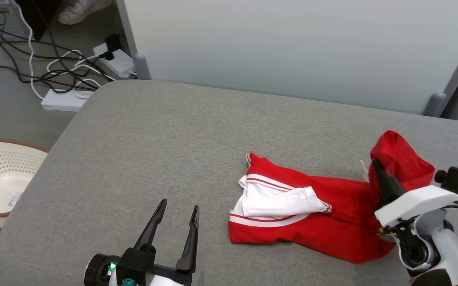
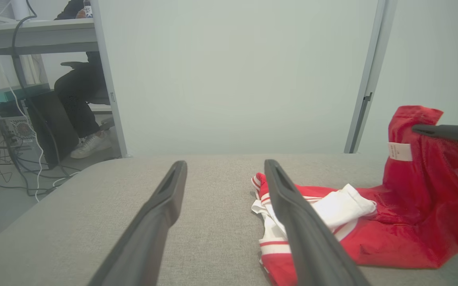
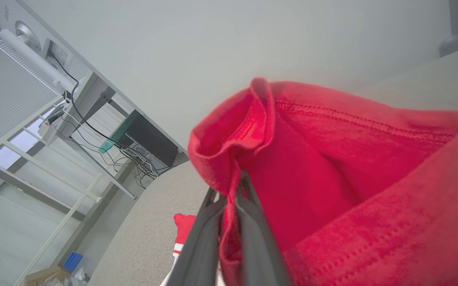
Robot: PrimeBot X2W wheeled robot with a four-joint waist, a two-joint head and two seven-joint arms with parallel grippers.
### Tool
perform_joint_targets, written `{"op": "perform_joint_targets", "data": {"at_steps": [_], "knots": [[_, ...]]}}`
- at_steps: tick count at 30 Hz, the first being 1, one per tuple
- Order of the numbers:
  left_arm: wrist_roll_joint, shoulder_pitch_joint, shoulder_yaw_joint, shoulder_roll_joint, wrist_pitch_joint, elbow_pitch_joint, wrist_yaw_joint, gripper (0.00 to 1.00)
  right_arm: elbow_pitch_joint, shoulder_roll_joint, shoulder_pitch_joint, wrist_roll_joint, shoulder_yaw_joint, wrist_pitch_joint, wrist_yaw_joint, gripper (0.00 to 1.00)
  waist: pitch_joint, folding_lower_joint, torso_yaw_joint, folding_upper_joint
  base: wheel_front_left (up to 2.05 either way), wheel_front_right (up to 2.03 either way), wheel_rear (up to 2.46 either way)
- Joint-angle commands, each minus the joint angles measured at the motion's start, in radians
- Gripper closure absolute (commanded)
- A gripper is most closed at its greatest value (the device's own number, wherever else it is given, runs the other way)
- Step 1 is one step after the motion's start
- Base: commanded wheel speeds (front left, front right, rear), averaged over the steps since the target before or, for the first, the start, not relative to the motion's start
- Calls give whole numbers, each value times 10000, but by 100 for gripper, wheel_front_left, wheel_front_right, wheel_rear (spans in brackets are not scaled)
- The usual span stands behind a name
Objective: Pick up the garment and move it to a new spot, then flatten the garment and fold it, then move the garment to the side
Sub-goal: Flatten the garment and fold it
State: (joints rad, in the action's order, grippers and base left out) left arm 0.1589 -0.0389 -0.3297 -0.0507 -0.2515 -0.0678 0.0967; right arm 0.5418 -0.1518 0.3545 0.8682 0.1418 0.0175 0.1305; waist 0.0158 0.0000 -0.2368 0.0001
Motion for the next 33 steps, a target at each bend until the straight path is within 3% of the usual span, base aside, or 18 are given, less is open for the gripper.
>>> {"op": "perform_joint_targets", "data": {"at_steps": [1,14,27,29,31,32,33], "knots": [[20,170,294,5,-103,206,-45,0,-451,119,113,-2,297,-44,2,93,59,0,-217,-1,0,0,0],[34,154,221,5,-103,-13,-166,0,-405,845,443,38,1013,5,2,88,154,0,-1185,-1,0,0,0],[106,236,38,5,-103,-195,-266,0,1584,1012,1328,746,2746,672,2,80,171,0,-2268,-1,0,0,0],[135,250,1,5,-103,-232,-268,0,2181,1013,1489,1053,3314,769,2,69,139,0,-2434,-1,0,0,0],[149,254,-6,5,-103,-264,-267,0,2445,1013,1582,1300,3679,879,2,48,123,0,-2505,-1,0,0,0],[152,256,-3,5,-103,-279,-271,0,2523,1013,1613,1463,3871,925,2,14,121,0,-2528,-1,0,0,0],[153,257,5,5,-103,-292,-271,0,2568,1014,1641,1626,4066,972,2,0,122,0,-2541,-1,0,0,0]]}}
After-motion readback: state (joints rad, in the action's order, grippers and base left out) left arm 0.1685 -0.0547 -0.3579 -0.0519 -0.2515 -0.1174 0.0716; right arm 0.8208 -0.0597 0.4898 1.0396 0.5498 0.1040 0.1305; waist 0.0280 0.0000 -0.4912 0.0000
